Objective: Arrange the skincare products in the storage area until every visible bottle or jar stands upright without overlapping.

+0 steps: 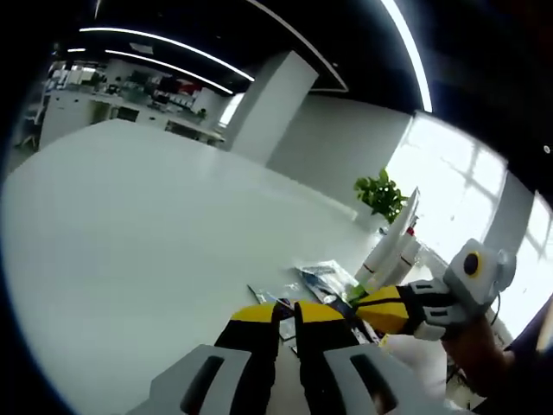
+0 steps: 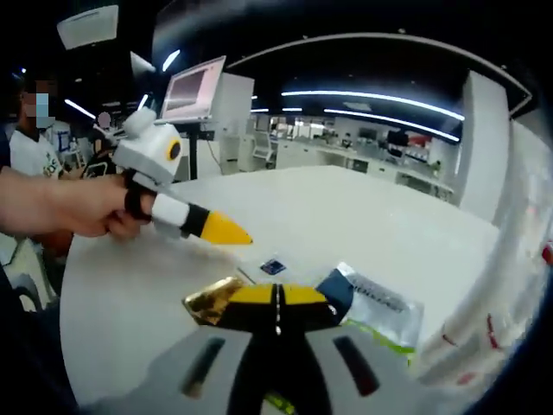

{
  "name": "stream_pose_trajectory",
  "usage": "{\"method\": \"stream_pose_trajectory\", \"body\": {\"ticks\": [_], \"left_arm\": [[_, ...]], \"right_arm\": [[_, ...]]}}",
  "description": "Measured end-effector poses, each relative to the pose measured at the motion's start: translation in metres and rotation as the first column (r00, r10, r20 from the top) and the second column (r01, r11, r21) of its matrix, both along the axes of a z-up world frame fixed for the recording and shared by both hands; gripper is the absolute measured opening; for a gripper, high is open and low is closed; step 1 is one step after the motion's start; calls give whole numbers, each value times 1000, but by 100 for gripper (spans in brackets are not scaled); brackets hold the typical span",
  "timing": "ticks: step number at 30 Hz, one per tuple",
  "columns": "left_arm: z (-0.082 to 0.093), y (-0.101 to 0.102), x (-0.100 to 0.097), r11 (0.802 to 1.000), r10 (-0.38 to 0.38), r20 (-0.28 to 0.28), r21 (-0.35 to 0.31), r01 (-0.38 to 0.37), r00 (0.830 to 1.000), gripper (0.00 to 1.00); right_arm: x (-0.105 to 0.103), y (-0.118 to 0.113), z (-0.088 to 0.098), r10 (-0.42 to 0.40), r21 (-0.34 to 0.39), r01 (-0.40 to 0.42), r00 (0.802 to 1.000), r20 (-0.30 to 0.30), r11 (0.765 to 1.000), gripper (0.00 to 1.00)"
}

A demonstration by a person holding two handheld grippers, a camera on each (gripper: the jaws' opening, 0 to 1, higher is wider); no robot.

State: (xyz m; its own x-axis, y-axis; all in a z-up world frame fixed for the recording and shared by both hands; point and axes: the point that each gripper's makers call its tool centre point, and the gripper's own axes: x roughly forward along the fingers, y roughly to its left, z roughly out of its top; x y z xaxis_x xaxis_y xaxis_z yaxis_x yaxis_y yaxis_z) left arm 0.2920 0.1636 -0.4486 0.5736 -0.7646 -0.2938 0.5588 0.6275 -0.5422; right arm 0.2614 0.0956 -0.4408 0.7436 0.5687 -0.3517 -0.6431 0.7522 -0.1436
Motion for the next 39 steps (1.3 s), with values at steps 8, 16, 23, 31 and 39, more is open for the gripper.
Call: {"method": "stream_pose_trajectory", "body": {"ticks": [8,16,23,31,39], "left_arm": [[-10,2,-3,1000,-2,-22,29,3,1000,6],[-19,-9,-3,992,-51,-14,115,52,999,6],[-23,-9,-7,989,-60,-28,131,63,998,6],[-24,-12,-10,991,-63,-41,113,67,997,6],[-23,-10,-11,991,-58,-35,117,61,998,6]], "right_arm": [[1,-6,-4,-20,-10,20,1000,-10,1000,1],[2,1,2,-5,-12,5,1000,5,1000,1],[4,-1,3,-5,-11,5,1000,9,1000,1],[2,-1,6,-6,-10,6,1000,17,1000,1],[2,-3,4,-10,-11,11,1000,17,1000,1]]}}
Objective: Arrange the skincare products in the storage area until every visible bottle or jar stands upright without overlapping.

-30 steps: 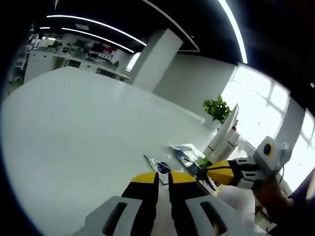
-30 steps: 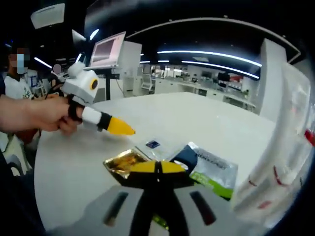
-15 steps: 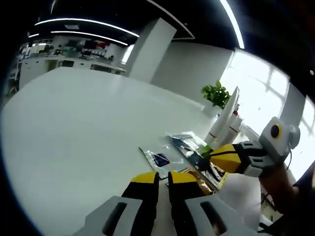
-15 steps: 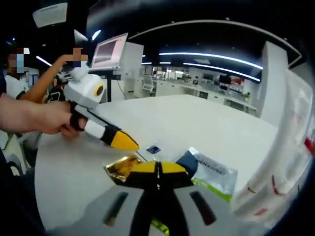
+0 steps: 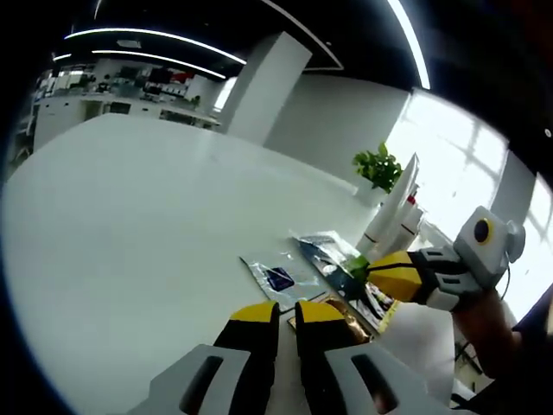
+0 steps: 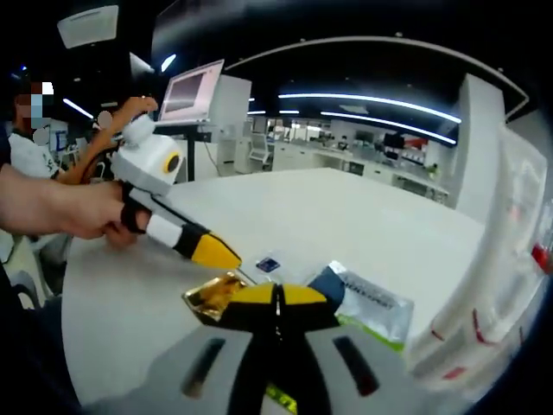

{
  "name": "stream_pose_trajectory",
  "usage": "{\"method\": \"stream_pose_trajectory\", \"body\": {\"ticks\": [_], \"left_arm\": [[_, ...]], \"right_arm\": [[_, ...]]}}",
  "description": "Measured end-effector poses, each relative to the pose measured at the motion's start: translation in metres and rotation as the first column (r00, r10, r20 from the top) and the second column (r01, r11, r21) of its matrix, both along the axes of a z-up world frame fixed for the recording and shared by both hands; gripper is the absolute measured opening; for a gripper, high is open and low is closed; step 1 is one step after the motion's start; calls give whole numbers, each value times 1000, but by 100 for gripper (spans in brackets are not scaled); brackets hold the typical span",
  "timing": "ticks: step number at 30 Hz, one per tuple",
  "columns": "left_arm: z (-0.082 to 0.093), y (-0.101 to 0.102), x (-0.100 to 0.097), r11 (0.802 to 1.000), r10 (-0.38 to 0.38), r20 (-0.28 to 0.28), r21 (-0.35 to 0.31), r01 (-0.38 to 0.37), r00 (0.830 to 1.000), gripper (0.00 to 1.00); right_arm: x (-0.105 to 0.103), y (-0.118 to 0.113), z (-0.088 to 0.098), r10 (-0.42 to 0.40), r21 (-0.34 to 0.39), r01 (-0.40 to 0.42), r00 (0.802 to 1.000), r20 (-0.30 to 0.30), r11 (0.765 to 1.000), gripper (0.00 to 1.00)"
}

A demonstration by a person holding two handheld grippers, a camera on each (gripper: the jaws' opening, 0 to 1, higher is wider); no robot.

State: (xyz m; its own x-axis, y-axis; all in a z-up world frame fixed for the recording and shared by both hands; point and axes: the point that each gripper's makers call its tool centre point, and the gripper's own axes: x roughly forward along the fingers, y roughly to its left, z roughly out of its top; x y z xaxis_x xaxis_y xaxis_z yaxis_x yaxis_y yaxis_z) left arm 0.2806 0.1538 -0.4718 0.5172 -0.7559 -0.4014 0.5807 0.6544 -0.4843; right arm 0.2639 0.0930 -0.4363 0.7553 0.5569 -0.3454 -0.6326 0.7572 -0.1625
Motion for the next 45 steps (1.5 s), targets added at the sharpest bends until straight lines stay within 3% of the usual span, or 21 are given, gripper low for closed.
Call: {"method": "stream_pose_trajectory", "body": {"ticks": [8,10,12,18,19,21,23,29,30,31,32,33,36,37,40,42,44,45], "left_arm": [[13,11,-1,998,31,7,-58,-31,999,7],[16,14,-3,997,34,27,-71,-32,999,9],[20,15,-6,997,23,81,-81,-17,996,12],[38,21,-23,992,-2,189,-125,26,982,23],[45,24,-26,989,6,220,-147,27,976,26],[52,29,-29,984,29,245,-180,16,969,41],[52,34,-33,982,41,226,-188,3,973,53],[59,41,-53,982,18,245,-188,29,969,53],[60,43,-54,983,26,250,-185,21,968,59],[61,50,-49,984,76,268,-173,-30,960,71],[66,54,-47,979,121,287,-191,-67,950,91],[71,56,-48,974,140,295,-214,-77,945,100],[72,59,-62,977,103,280,-209,-44,955,98],[74,62,-67,980,95,303,-196,-36,948,99],[82,68,-84,987,53,378,-160,9,924,99],[87,72,-93,988,41,400,-155,24,916,100],[93,82,-96,995,43,465,-100,4,884,100],[94,89,-99,998,31,480,-64,-1,877,100]], "right_arm": [[-7,-1,0,12,11,-12,1000,7,1000,1],[-11,1,-2,30,18,-30,999,15,999,2],[-15,0,-6,35,17,-36,999,11,999,4],[-29,-9,2,18,70,-22,998,58,997,29],[-31,-9,3,26,84,-30,998,57,996,33],[-35,-9,3,32,94,-36,998,53,995,38],[-41,-9,1,37,68,-40,998,45,997,42],[-55,-4,11,45,137,-48,999,24,989,58],[-58,-3,13,50,150,-54,998,24,987,60],[-59,-2,15,53,163,-56,998,23,985,63],[-61,-1,17,54,173,-57,998,22,983,65],[-63,0,19,59,182,-62,998,19,981,68],[-67,3,22,65,199,-67,998,17,978,87],[-69,4,23,67,195,-71,997,26,978,100],[-82,5,21,129,131,-135,990,47,982,100],[-90,1,20,155,137,-157,988,30,978,100],[-97,-4,23,178,139,-180,984,27,974,100],[-101,-7,25,192,125,-194,981,29,973,100]]}}
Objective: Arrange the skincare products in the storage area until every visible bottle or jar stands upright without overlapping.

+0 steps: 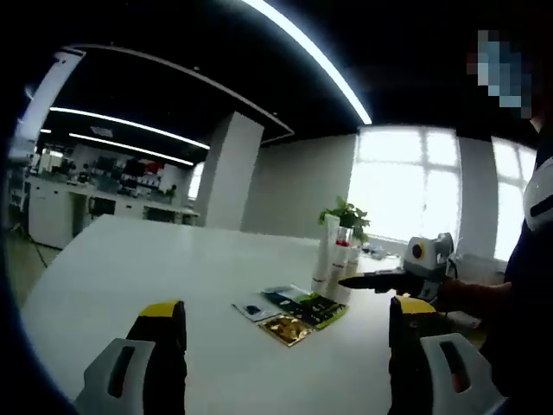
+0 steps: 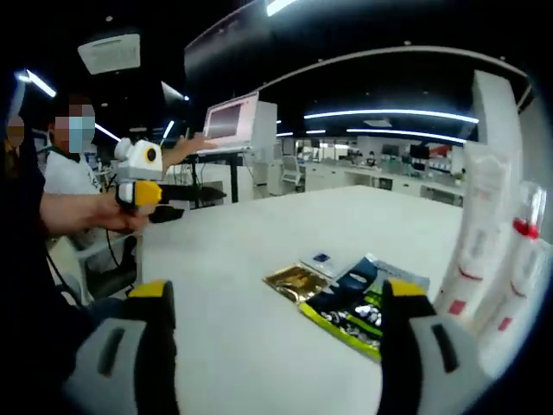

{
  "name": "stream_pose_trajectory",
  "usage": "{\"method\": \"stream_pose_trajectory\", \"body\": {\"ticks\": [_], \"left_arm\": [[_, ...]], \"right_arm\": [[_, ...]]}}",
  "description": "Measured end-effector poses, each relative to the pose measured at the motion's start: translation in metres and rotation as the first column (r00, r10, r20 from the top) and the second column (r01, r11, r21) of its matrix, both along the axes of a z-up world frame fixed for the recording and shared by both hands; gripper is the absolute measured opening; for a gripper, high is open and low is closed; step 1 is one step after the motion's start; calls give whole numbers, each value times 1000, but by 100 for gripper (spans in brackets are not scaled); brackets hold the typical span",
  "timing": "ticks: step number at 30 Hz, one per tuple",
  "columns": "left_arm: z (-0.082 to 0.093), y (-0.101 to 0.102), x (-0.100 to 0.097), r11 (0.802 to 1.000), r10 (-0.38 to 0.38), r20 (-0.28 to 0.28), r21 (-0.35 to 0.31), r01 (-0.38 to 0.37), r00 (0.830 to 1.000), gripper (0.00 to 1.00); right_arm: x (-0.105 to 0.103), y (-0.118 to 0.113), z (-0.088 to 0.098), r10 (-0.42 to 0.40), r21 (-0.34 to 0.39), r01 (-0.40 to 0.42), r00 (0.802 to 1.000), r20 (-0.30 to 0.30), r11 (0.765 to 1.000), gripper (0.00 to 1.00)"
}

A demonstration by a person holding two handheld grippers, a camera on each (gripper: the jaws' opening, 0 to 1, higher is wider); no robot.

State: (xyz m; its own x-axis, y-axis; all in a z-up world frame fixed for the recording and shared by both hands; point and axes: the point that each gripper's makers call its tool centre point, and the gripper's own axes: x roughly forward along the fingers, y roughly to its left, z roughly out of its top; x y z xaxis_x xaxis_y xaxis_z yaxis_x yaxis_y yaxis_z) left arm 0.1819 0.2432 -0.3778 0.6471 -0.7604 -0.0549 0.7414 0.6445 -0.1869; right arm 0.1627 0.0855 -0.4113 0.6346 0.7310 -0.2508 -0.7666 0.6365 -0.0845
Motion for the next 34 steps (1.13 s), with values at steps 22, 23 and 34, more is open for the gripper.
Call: {"method": "stream_pose_trajectory", "body": {"ticks": [22,23,34], "left_arm": [[-6,50,9,991,131,79,-47,-128,988,100],[-6,49,8,991,124,73,-52,-121,990,100],[-4,45,1,995,99,64,-37,-97,993,100]], "right_arm": [[9,-23,18,-80,80,74,995,67,994,100],[9,-22,18,-78,82,73,994,70,994,100],[3,-22,18,-81,85,75,995,66,994,100]]}}
